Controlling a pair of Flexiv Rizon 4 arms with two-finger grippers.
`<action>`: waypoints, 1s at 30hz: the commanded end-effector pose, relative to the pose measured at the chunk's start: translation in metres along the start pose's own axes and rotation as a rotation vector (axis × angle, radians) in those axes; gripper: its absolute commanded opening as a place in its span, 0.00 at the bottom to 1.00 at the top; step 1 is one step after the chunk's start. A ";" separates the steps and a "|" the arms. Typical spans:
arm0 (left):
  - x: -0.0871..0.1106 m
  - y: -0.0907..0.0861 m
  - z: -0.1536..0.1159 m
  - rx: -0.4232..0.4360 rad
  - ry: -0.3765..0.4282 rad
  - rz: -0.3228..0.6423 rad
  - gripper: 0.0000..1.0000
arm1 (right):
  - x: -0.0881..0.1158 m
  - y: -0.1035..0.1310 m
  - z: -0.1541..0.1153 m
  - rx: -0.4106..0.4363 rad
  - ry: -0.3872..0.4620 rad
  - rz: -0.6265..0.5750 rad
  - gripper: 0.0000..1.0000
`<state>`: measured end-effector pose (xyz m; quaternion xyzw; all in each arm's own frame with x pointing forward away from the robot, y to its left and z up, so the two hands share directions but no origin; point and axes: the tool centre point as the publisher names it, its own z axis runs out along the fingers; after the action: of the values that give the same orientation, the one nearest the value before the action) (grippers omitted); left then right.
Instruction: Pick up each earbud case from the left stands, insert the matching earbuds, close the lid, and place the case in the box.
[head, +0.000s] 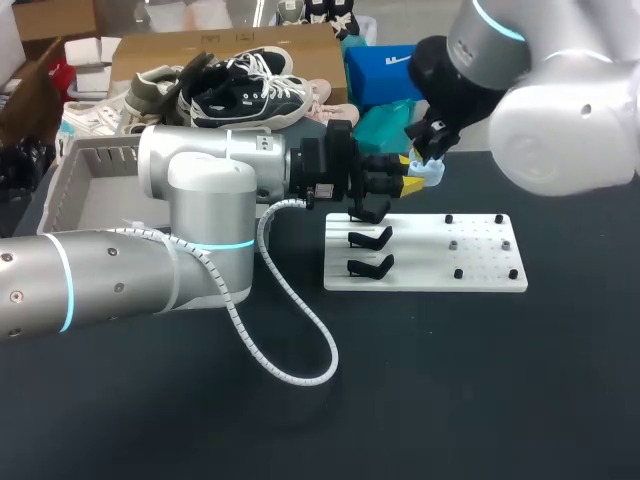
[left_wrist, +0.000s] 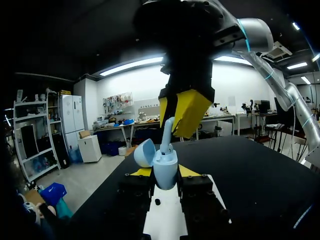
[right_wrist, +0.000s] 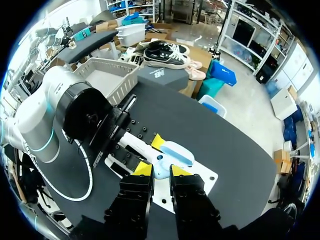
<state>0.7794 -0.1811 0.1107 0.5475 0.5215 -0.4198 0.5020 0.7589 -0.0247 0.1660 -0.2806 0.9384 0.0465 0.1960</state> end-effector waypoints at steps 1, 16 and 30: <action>0.000 0.000 0.000 -0.001 -0.002 0.001 0.00 | 0.006 0.004 0.000 0.012 -0.008 -0.014 0.00; 0.000 0.000 0.000 -0.001 -0.002 0.001 0.00 | 0.000 0.003 0.006 0.018 -0.003 -0.011 0.00; 0.000 0.000 0.000 -0.001 -0.002 0.001 0.00 | -0.003 0.003 0.010 0.017 0.002 -0.007 0.00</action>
<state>0.7794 -0.1811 0.1106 0.5475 0.5216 -0.4198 0.5020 0.7609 -0.0201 0.1588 -0.2831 0.9374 0.0383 0.1990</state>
